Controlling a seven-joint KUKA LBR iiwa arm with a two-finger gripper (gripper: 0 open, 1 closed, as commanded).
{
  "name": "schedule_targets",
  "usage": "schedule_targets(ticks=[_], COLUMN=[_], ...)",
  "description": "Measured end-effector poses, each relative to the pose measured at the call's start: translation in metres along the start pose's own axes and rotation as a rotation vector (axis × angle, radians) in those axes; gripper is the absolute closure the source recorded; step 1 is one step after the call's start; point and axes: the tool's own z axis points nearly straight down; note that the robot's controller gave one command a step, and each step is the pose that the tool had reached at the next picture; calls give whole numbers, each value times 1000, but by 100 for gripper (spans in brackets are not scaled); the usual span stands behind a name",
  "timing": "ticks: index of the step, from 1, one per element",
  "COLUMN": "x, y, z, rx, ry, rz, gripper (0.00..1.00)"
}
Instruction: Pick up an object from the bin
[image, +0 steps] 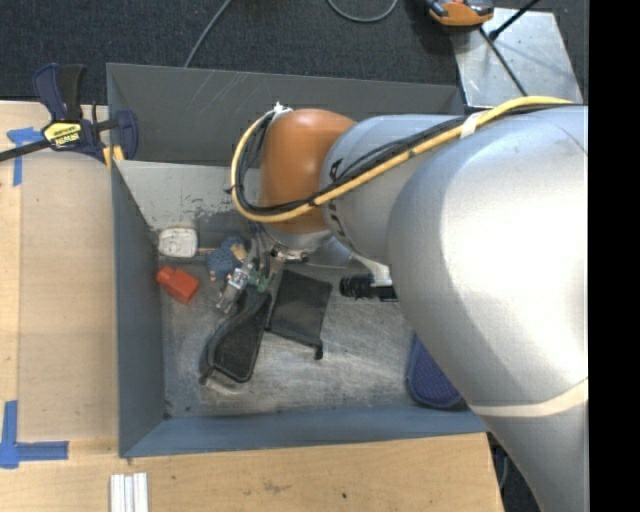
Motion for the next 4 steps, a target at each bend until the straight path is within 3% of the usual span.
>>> schedule_targets(ticks=[1,2,3,4], x=[-10,-14,-15,-17], y=[-8,-11,-10,-9], z=[2,0,-10,-77], rx=[-7,-5,2,0], ry=[0,-7,-2,-3], rz=[628,629,624,620], gripper=[0,100,100,100])
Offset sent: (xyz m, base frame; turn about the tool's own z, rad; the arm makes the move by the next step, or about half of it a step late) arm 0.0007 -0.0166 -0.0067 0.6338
